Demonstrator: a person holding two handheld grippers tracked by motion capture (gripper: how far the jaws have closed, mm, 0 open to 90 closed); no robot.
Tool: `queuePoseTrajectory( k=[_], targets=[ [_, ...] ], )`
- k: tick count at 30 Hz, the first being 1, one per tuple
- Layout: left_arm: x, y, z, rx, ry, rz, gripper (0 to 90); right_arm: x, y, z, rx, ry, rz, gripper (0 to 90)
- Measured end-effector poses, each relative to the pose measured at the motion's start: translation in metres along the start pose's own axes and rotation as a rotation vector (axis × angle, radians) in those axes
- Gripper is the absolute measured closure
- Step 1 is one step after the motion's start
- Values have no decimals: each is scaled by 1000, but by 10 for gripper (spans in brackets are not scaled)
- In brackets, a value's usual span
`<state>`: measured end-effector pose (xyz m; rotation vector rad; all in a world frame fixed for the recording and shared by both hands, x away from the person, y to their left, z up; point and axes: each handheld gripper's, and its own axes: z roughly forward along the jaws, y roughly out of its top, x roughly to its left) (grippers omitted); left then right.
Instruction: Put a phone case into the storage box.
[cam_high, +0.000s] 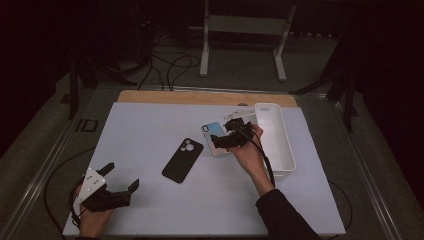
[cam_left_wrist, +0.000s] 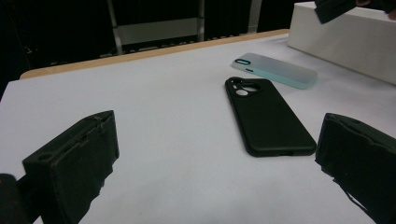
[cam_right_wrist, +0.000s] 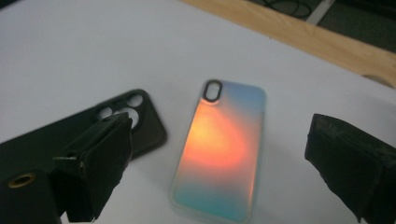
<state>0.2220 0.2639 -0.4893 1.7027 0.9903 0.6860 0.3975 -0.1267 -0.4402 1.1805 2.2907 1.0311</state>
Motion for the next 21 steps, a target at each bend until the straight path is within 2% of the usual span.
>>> queuePoseTrajectory(
  k=[12, 21],
  targets=[
    [-1, 0, 1, 4, 0, 5, 0, 2, -5, 27, 90, -22, -11, 74],
    [-1, 0, 1, 4, -1, 6, 0, 0, -10, 42, 136, -29, 0, 74]
  ],
)
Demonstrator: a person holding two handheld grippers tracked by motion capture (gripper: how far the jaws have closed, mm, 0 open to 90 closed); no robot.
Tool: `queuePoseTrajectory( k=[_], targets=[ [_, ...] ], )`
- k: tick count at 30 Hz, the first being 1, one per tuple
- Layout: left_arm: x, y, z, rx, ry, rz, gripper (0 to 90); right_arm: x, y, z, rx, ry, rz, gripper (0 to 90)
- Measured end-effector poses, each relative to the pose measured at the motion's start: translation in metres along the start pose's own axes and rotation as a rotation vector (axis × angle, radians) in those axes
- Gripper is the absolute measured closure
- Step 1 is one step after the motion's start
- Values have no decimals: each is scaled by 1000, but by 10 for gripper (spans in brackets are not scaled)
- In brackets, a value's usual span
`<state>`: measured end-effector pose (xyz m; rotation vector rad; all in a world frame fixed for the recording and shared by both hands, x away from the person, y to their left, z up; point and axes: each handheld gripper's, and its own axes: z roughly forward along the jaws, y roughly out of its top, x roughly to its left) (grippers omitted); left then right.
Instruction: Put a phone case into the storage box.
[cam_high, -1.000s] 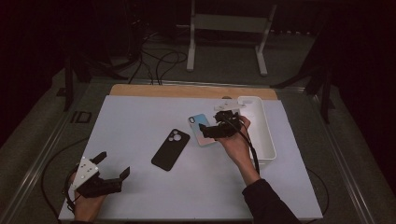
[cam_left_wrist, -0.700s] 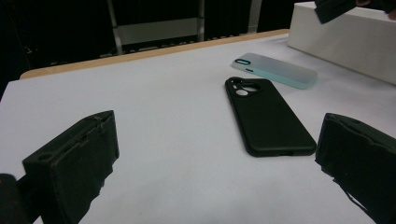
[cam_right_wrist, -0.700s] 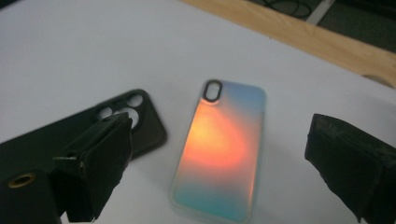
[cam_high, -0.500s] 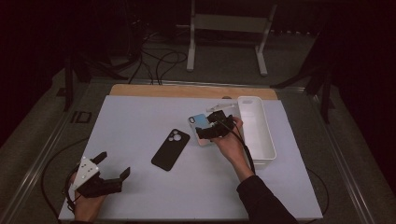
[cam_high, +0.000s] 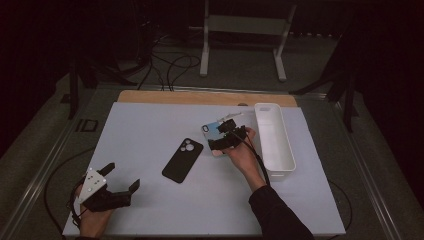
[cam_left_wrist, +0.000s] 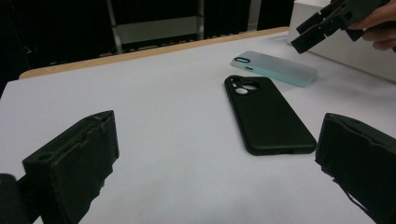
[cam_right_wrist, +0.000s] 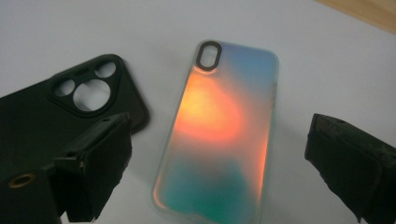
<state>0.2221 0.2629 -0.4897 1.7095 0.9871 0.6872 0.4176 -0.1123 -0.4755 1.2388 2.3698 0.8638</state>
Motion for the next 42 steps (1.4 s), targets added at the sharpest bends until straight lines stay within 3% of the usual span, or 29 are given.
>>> queuePoseTrajectory(
  k=[18, 28, 42],
  targets=[
    [0, 0, 0, 2, 0, -1, 0, -1, -8, 28, 95, -15, 17, 74],
    [0, 0, 0, 5, 0, 4, 0, 0, -11, 37, 131, -36, 21, 74],
    [0, 0, 0, 5, 0, 6, 0, 2, -15, 41, 187, -23, 41, 75]
  ],
)
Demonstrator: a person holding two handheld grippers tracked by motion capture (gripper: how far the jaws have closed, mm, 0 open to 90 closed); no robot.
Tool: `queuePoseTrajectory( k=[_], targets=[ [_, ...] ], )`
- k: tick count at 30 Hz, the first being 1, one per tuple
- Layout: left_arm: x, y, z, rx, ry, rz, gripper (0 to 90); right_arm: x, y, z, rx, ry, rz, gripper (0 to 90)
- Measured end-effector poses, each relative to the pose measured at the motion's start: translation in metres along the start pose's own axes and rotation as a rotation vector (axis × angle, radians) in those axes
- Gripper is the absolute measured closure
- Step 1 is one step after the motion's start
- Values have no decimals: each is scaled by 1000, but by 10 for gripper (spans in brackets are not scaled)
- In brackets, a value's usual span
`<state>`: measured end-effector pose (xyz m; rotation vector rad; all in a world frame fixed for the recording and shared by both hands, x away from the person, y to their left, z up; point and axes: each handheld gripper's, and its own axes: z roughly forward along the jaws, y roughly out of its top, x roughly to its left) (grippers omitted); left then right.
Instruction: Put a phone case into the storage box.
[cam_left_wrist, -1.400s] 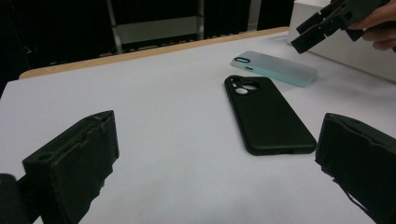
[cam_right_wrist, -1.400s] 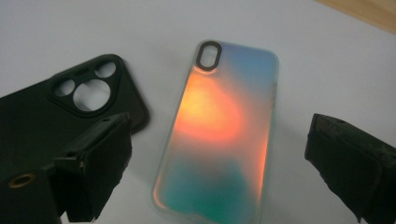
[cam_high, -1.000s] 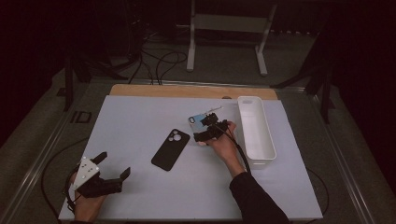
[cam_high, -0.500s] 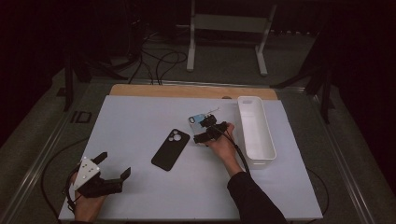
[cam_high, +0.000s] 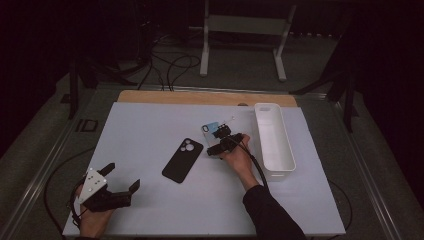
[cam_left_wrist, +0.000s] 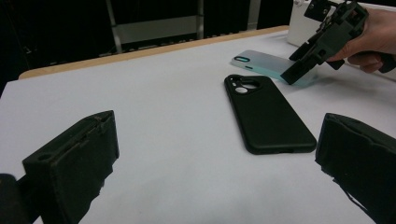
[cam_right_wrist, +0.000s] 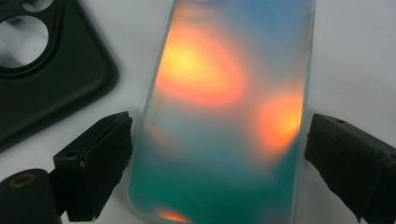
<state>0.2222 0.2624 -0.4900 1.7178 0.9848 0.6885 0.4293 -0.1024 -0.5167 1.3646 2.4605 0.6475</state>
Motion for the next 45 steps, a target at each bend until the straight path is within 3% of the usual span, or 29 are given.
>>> queuePoseTrajectory(
  k=[13, 30, 38, 45],
  targets=[
    [0, 0, 0, 0, 2, 1, 0, 1, -1, -6, 9, -2, 11, 162],
    [-1, 0, 2, 19, 10, -2, 0, 2, -1, -46, -158, 72, 18, 169],
    [-2, 6, 6, 34, -7, -69, 0, 6, -5, -68, -229, 125, 5, 168],
    [-7, 22, 11, 44, -36, -99, 0, 10, -6, -86, -278, 156, -11, 169]
  ],
)
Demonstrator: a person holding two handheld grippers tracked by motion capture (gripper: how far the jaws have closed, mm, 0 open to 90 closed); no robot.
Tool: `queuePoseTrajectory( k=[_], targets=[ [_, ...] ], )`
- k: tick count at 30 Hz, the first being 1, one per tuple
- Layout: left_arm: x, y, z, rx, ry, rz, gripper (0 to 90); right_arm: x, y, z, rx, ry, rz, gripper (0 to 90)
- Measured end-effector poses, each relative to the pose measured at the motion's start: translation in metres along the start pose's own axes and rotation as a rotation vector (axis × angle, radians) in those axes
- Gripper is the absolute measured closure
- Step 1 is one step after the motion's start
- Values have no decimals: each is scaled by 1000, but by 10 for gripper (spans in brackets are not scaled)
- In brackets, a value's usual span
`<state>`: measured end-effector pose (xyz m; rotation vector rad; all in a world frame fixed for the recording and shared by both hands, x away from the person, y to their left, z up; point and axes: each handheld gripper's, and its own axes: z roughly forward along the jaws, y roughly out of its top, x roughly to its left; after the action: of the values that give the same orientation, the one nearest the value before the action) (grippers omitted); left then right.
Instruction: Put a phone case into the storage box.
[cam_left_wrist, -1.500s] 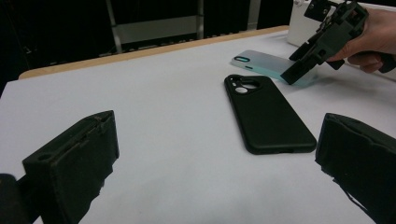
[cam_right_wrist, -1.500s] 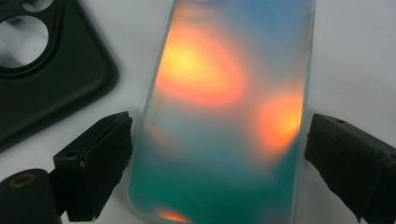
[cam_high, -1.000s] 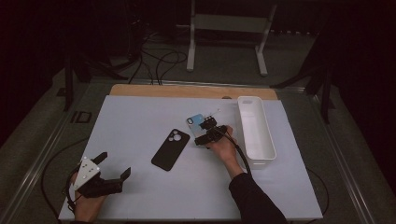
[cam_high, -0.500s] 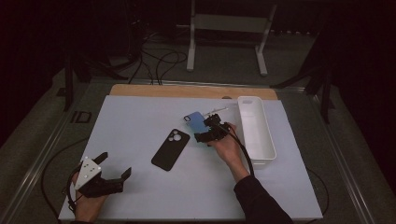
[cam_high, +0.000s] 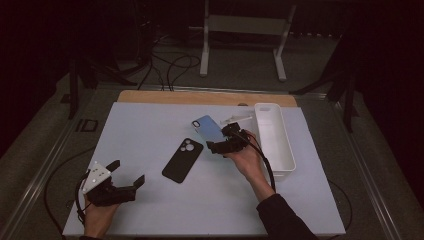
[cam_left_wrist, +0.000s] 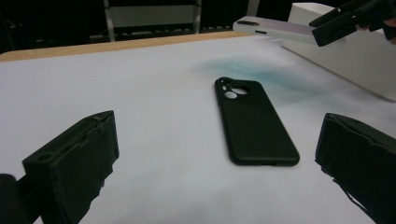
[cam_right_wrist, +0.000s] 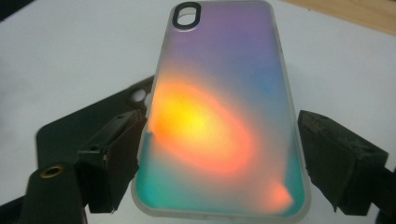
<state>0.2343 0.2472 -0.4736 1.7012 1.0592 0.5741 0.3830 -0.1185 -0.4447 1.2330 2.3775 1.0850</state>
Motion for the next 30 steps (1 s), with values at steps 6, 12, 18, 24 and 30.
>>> queuePoseTrajectory(
  k=[6, 12, 18, 24, 30],
  targets=[
    [-4, 16, 16, 26, -20, -29, 0, 4, 2, -11, -32, 18, -10, 169],
    [-7, 34, 37, 62, -61, -52, 6, 8, 2, -19, -55, 34, -26, 169],
    [-16, 53, 55, 74, -109, -41, 6, 14, 2, -25, -74, 52, -41, 169],
    [-26, 66, 71, 78, -153, -41, 6, 24, 4, -31, -95, 78, -65, 169],
    [-31, 72, 83, 83, -191, -61, 9, 33, 4, -36, -115, 101, -88, 169]
  ],
)
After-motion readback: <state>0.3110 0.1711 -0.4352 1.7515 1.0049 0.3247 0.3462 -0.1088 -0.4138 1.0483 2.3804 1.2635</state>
